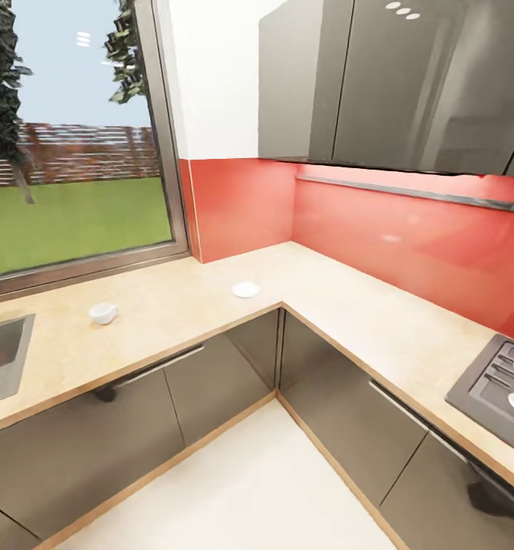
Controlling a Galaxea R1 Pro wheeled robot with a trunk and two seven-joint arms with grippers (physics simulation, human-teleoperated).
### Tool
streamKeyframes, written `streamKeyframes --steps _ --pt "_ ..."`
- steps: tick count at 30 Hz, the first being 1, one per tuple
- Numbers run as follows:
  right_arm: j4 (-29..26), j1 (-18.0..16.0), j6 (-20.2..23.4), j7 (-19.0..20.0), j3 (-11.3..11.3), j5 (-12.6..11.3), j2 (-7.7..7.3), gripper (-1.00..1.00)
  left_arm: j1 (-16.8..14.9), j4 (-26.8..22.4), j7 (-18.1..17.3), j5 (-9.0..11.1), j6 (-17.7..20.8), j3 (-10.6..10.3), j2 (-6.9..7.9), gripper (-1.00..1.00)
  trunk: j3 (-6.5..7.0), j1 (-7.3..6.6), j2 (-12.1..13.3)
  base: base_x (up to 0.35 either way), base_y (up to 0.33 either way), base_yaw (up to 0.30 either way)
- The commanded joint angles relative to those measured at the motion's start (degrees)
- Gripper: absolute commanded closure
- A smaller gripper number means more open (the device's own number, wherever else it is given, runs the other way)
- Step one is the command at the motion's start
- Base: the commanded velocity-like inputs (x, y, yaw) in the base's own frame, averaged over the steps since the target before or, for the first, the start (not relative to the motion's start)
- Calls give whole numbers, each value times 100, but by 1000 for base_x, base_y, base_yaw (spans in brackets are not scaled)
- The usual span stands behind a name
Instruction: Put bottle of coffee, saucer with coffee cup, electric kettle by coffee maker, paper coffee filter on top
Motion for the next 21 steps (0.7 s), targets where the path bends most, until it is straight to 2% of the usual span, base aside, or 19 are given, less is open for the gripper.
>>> streamKeyframes --steps 1,14,21 --pt "3 -5 -20 34 -49 54 2 -100 4 -11 2 59 -18 -14 0 -100 -11 4 -11 42 -13 278" --pt "3 -5 -20 34 -49 56 2 -100 4 -11 2 51 -35 -14 0 -100 -11 4 -11 5 -3 278" --pt "3 -5 -22 34 -53 52 2 -100 7 -15 2 50 -41 -22 6 -100 -11 4 -11 -68 -47 278"
